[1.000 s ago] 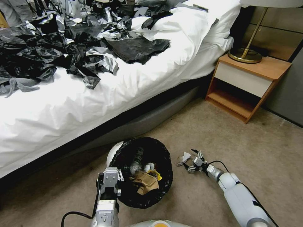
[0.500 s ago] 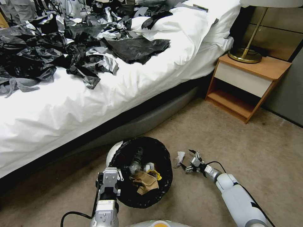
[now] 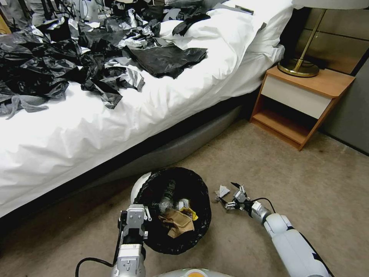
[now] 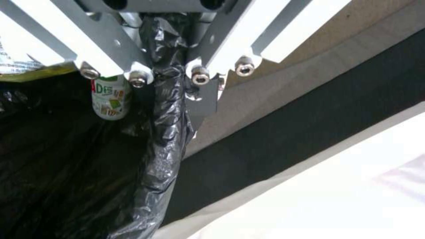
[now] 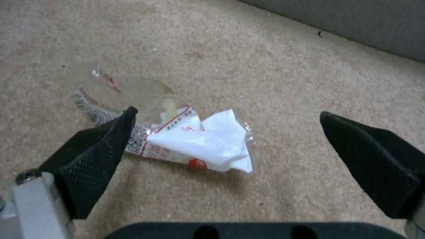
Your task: Pick up the trash bin, then pick up the garbage from the floor and place it into the trash bin.
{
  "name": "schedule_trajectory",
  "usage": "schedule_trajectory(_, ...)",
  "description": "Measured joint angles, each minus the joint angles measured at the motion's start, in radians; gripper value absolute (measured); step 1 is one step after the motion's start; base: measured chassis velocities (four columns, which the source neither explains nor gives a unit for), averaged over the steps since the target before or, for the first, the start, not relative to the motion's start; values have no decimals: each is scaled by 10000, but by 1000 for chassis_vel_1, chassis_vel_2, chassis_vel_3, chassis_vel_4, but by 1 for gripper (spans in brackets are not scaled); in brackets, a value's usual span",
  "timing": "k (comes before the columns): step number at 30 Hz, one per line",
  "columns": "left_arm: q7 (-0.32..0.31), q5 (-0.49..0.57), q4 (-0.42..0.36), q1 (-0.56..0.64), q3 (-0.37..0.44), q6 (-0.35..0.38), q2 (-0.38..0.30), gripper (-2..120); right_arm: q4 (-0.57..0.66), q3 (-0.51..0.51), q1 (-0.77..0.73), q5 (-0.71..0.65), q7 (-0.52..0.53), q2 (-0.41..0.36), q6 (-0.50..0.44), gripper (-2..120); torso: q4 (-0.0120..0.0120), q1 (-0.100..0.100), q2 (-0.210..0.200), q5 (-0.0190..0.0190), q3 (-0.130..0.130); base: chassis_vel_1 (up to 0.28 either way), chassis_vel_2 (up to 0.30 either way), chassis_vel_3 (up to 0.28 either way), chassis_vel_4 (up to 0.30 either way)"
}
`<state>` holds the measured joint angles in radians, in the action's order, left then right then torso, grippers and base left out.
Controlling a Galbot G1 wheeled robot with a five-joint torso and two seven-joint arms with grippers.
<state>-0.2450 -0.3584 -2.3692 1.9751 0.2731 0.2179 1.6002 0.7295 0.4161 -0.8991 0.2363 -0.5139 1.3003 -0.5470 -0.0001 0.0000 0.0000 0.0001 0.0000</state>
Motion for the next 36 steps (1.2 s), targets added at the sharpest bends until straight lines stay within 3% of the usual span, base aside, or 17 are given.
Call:
schedule_trajectory(10, 0, 5, -1, 11, 15, -5, -3, 0, -669, 128, 391, -256, 180, 118, 60, 100, 1, 0, 0, -2, 0, 0, 0, 0, 0)
schedule_trajectory(13, 0, 6, 1, 8, 25, -9, 6, 0, -941, 11, 510, -1328, 217, 168, 438, 100, -1, 0, 0, -1, 0, 0, 0, 0, 0)
schedule_trajectory(24, 0, 4, 23, 13, 52, -10, 34, 0, -1412, -64, 815, -2240, 253, 369, 738, 99, 0, 0, 0, -2, 0, 0, 0, 0, 0)
schedule_trajectory(29, -2, 1, 24, 31, 62, -14, 41, 0, -1553, -112, 854, -2459, 256, 488, 907, 86, 0, 0, 0, -1, 0, 0, 0, 0, 0)
schedule_trajectory(36, -8, 1, 9, 27, 68, -21, 50, 0, -1200, -149, 422, -2607, 321, 598, 1243, 87, 0, 0, 0, -1, 0, 0, 0, 0, 0)
